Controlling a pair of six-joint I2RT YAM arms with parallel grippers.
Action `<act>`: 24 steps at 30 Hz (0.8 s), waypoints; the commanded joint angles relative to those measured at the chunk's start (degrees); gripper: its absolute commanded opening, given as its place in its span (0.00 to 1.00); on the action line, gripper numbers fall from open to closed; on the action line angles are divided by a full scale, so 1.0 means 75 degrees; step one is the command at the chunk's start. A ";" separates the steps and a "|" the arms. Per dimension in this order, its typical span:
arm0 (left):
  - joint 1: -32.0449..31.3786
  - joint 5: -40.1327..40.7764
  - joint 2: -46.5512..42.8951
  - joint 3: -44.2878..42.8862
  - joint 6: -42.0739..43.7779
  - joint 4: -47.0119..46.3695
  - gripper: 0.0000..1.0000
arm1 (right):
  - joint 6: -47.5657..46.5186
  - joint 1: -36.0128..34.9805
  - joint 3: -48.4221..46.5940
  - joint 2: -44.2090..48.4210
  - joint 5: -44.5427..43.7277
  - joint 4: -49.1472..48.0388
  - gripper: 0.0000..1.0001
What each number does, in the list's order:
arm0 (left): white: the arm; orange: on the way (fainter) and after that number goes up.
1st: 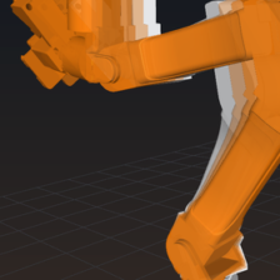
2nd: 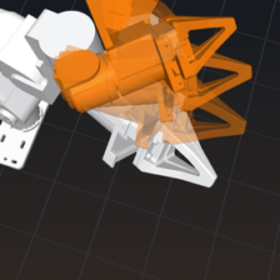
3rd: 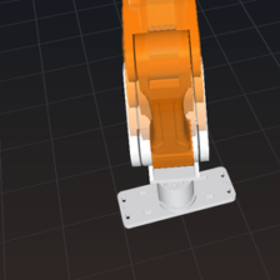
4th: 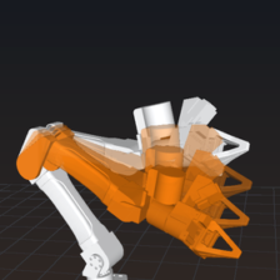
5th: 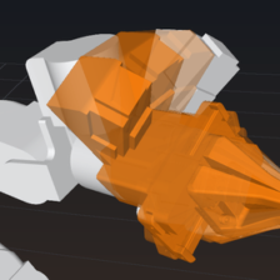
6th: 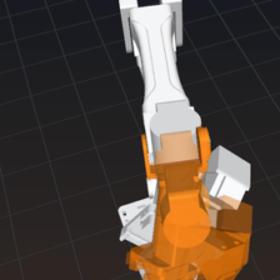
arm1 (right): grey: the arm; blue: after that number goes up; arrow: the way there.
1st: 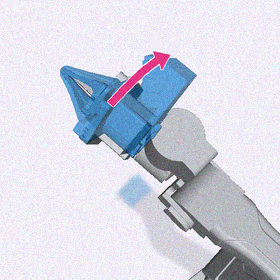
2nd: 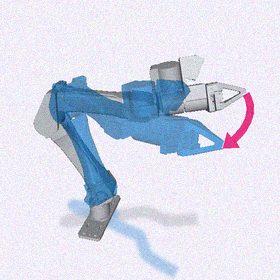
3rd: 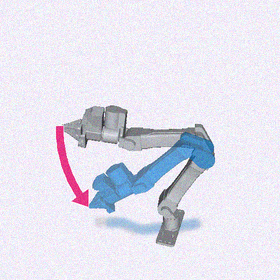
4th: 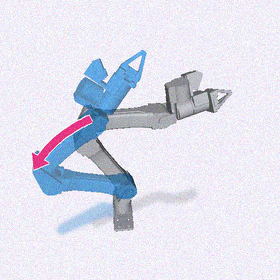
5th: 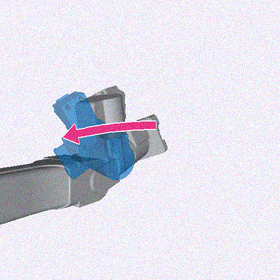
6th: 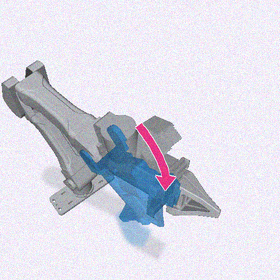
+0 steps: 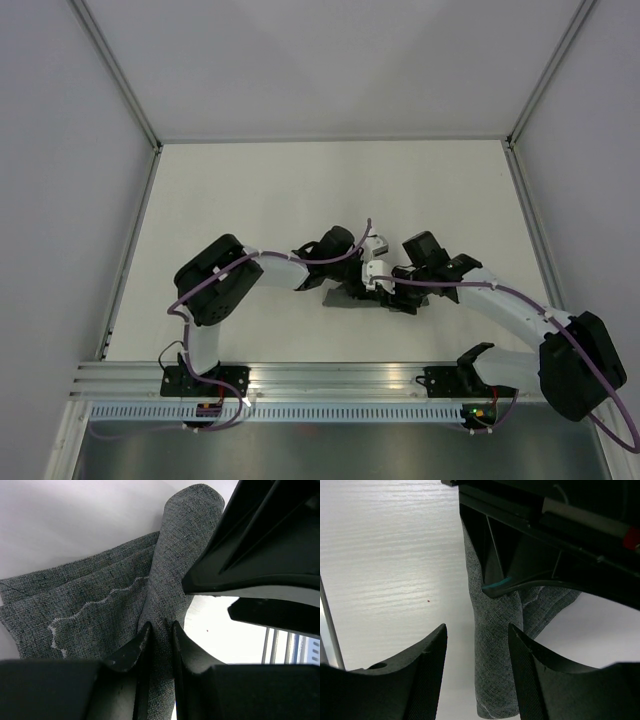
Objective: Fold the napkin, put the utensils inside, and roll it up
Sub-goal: Roll the napkin with the utensil
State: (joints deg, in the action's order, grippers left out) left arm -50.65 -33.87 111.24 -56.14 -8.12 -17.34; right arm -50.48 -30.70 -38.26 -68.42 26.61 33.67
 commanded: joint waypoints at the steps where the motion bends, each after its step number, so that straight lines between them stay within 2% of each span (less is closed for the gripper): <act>1: 0.0097 0.0063 0.0648 0.0349 -0.0265 0.1727 0.02 | 0.0121 -0.0079 0.0237 -0.0064 -0.0442 -0.0750 0.58; 11: 0.0215 -0.0312 0.0988 0.0126 -0.0335 0.1926 0.02 | 0.0074 -0.0102 0.0988 -0.0134 -0.0946 -0.1841 0.57; 15: 0.0273 -0.0394 0.1082 0.0091 -0.0405 0.1961 0.05 | 0.0051 -0.0091 0.1070 -0.0368 -0.1052 -0.1958 0.46; 17: 0.0308 -0.0418 0.1094 0.0091 -0.0441 0.1949 0.08 | 0.0062 -0.0091 0.1105 -0.0462 -0.1075 -0.2017 0.44; 24: 0.0449 -0.0582 0.1059 0.0149 -0.0616 0.1750 0.20 | 0.0098 -0.0091 0.1153 -0.0603 -0.1076 -0.2029 0.20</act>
State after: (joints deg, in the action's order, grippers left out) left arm -47.68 -40.84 114.65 -58.72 -12.16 -16.64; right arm -49.34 -31.40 -31.16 -71.11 20.91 19.20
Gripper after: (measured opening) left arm 0.247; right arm 0.246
